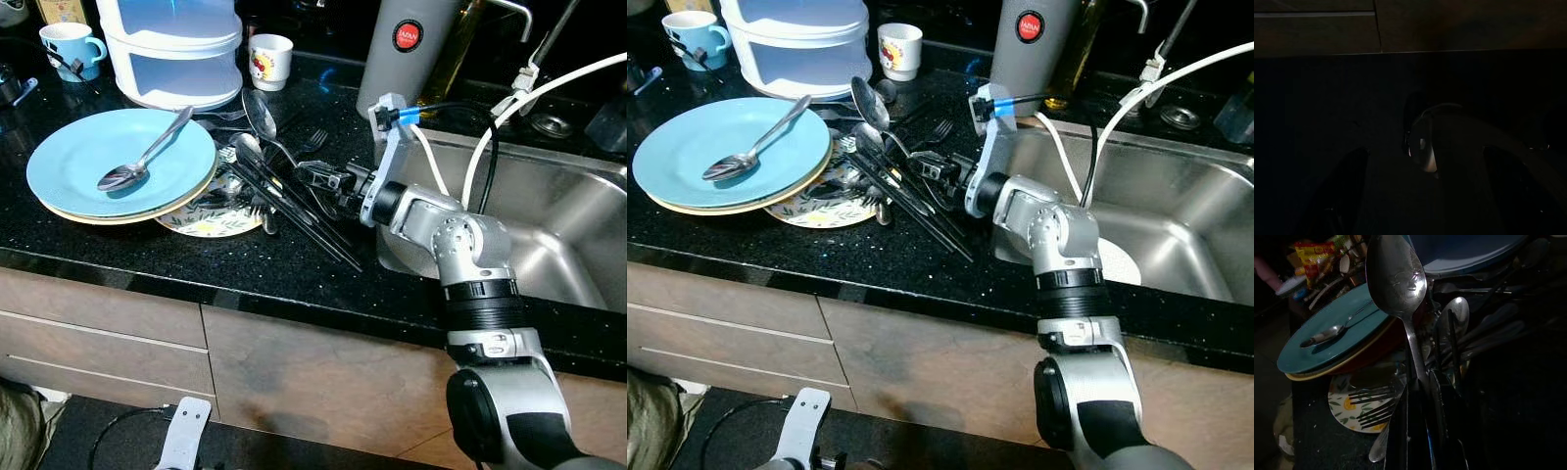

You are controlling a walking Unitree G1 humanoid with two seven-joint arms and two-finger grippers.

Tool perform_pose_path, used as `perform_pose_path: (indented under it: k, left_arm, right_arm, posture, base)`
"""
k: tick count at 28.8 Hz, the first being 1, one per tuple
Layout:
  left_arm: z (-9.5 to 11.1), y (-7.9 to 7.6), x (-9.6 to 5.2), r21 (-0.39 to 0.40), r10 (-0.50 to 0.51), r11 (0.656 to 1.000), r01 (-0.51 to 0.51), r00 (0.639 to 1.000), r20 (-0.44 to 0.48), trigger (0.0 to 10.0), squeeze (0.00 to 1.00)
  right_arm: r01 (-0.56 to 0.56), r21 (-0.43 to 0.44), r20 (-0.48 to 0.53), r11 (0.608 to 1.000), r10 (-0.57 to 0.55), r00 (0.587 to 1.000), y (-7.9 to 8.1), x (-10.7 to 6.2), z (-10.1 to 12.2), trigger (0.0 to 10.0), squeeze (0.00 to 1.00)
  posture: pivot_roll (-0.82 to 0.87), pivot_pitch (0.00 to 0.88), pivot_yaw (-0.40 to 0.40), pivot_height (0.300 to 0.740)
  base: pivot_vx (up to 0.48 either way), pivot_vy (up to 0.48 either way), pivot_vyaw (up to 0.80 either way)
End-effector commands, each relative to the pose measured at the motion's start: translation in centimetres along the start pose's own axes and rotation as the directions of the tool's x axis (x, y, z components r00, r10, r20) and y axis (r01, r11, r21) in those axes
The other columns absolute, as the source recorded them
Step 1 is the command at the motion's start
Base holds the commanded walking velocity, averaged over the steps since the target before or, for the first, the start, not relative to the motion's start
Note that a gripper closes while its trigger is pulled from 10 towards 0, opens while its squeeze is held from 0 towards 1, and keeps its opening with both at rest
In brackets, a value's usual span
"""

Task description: Kitchen organization

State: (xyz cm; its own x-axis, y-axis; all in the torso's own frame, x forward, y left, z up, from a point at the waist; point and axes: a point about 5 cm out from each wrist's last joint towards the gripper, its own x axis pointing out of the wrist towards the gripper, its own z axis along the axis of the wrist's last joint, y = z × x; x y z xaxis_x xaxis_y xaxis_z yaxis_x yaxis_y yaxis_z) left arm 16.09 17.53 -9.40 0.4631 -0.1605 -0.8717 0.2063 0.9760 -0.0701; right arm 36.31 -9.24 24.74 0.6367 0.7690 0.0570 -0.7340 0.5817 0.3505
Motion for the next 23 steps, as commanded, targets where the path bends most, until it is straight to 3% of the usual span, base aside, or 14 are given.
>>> perform_pose_path:
  k: [1, 3, 4, 8, 14, 15, 18, 23]
  left_arm:
    - [-1.7, -0.9, 0.0, 0.0, -0.026, 1.0, 0.026, 0.997, -0.066, 10.0, 0.0]
    - [-1.7, -0.9, 0.0, 0.001, -0.026, 1.0, 0.027, 0.997, -0.067, 10.0, 0.0]
    - [-1.7, -0.9, 0.0, 0.001, -0.027, 1.0, 0.027, 0.997, -0.066, 10.0, 0.0]
    - [-1.6, -0.9, 0.0, 0.004, -0.028, 1.0, 0.028, 0.997, -0.066, 10.0, 0.0]
    - [-1.5, -0.9, 0.0, 0.003, -0.03, 1.0, 0.031, 0.998, -0.063, 10.0, 0.0]
    - [-1.5, -0.9, 0.0, 0.003, -0.03, 1.0, 0.031, 0.998, -0.063, 10.0, 0.0]
    - [-1.5, -0.9, 0.0, 0.002, -0.032, 0.999, 0.032, 0.997, -0.064, 10.0, 0.0]
    - [-1.5, -1.0, 0.0, 0.0, -0.033, 0.999, 0.033, 0.997, -0.066, 10.0, 0.0]
  right_arm:
    - [-0.043, 0.041, 0.073, 0.998, 0.04, 0.996, 0.3, -0.4, 0.7, 0.0, 0.0]
    - [-0.069, 0.069, 0.121, 0.995, 0.061, 0.991, 0.4, -0.6, 1.1, 0.0, 0.0]
    - [-0.085, 0.094, 0.176, 0.992, 0.067, 0.982, 0.4, -0.7, 1.6, 10.0, 0.0]
    - [-0.094, 0.135, 0.277, 0.986, 0.053, 0.959, 0.1, -1.3, 2.5, 10.0, 0.0]
    - [0.034, 0.227, 0.364, 0.973, -0.117, 0.924, -2.3, -2.2, 3.2, 10.0, 0.0]
    - [0.034, 0.227, 0.364, 0.973, -0.117, 0.924, -2.3, -2.2, 3.2, 10.0, 0.0]
    - [0.189, 0.198, 0.369, 0.962, -0.252, 0.895, -3.7, -2.7, 3.6, 10.0, 0.0]
    - [0.267, 0.152, 0.361, 0.952, -0.305, 0.881, -4.2, -2.8, 3.8, 10.0, 0.0]
  posture:
    - [0.09, 0.077, -0.113, 0.74]
    - [0.09, 0.077, -0.113, 0.74]
    - [0.09, 0.074, -0.112, 0.74]
    - [0.09, 0.072, -0.109, 0.74]
    - [0.09, 0.072, -0.106, 0.74]
    - [0.09, 0.072, -0.106, 0.74]
    - [0.09, 0.072, -0.104, 0.74]
    - [0.09, 0.074, -0.104, 0.74]
  base:
    - [0.0, 0.0, 0.0]
    - [0.0, 0.0, 0.0]
    - [0.0, 0.0, 0.0]
    - [0.0, 0.0, 0.0]
    - [0.0, 0.0, 0.0]
    - [0.0, 0.0, 0.0]
    - [0.0, 0.0, -0.51]
    - [0.0, 0.0, -0.77]
